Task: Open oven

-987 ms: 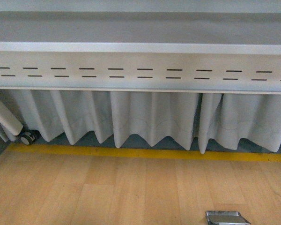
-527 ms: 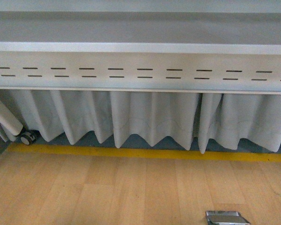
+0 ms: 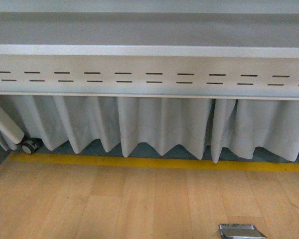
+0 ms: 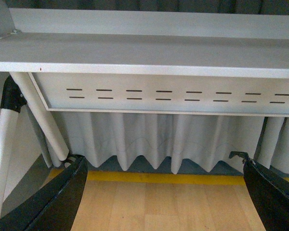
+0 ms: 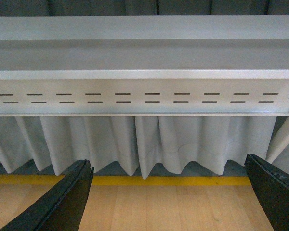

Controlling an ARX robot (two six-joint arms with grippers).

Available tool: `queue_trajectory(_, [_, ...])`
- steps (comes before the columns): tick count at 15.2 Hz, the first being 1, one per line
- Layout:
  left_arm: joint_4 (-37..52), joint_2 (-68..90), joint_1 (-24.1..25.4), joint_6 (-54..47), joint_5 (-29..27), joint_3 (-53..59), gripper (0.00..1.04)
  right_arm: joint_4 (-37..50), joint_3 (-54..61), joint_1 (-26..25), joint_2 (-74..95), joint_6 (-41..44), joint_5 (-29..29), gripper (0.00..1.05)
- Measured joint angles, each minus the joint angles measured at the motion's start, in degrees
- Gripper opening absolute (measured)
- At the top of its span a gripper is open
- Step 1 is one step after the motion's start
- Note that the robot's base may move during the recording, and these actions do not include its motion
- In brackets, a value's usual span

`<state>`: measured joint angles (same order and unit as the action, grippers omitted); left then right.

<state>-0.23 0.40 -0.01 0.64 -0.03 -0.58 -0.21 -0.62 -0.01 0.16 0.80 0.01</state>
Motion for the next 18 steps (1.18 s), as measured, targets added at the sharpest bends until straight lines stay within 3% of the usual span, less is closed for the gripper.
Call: queue_trajectory(18, [-0.09, 0.00, 0.00, 0.02, -0.07, 0.02, 0.98, -0.11, 0.00, 0.00, -0.02, 0.02, -0.04, 0.98])
